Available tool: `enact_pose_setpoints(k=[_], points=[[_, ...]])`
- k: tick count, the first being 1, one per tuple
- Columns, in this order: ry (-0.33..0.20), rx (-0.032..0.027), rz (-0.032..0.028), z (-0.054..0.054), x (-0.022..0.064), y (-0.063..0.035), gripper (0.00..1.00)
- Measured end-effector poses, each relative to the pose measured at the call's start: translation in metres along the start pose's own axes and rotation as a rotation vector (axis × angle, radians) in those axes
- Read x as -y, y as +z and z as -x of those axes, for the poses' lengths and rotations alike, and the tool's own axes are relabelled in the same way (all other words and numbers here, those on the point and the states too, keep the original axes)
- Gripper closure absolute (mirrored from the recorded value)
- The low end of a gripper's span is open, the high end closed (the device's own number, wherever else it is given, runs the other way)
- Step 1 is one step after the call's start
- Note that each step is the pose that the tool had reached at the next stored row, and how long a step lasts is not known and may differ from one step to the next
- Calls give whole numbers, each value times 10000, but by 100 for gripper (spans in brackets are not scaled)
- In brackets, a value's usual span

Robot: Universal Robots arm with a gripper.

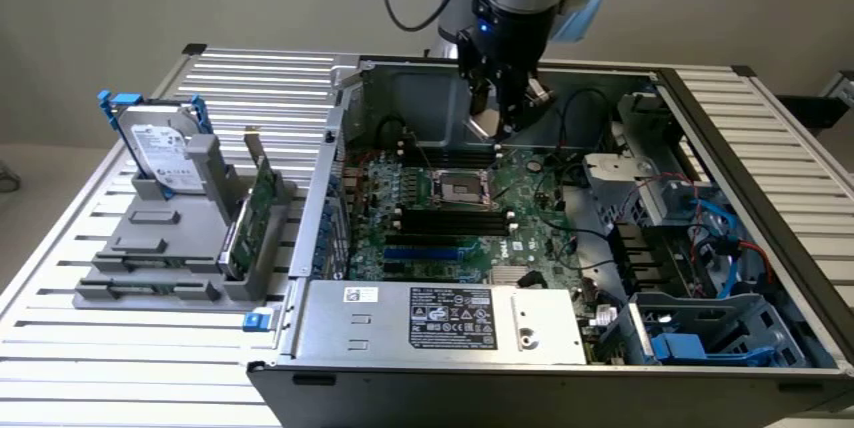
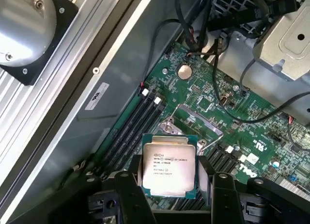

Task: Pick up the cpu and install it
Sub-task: 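Place the cpu into insertion slot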

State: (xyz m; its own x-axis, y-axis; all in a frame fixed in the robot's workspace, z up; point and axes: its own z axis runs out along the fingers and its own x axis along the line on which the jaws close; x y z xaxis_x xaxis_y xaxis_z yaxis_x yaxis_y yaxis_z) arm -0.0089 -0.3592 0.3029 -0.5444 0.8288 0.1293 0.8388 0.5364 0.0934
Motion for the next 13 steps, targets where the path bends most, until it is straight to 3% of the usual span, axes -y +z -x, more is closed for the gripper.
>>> enact_pose_setpoints(k=[9,13], points=[[839,170,52,-39,26,169,45],[1217,207,85,-45,35,193,45]])
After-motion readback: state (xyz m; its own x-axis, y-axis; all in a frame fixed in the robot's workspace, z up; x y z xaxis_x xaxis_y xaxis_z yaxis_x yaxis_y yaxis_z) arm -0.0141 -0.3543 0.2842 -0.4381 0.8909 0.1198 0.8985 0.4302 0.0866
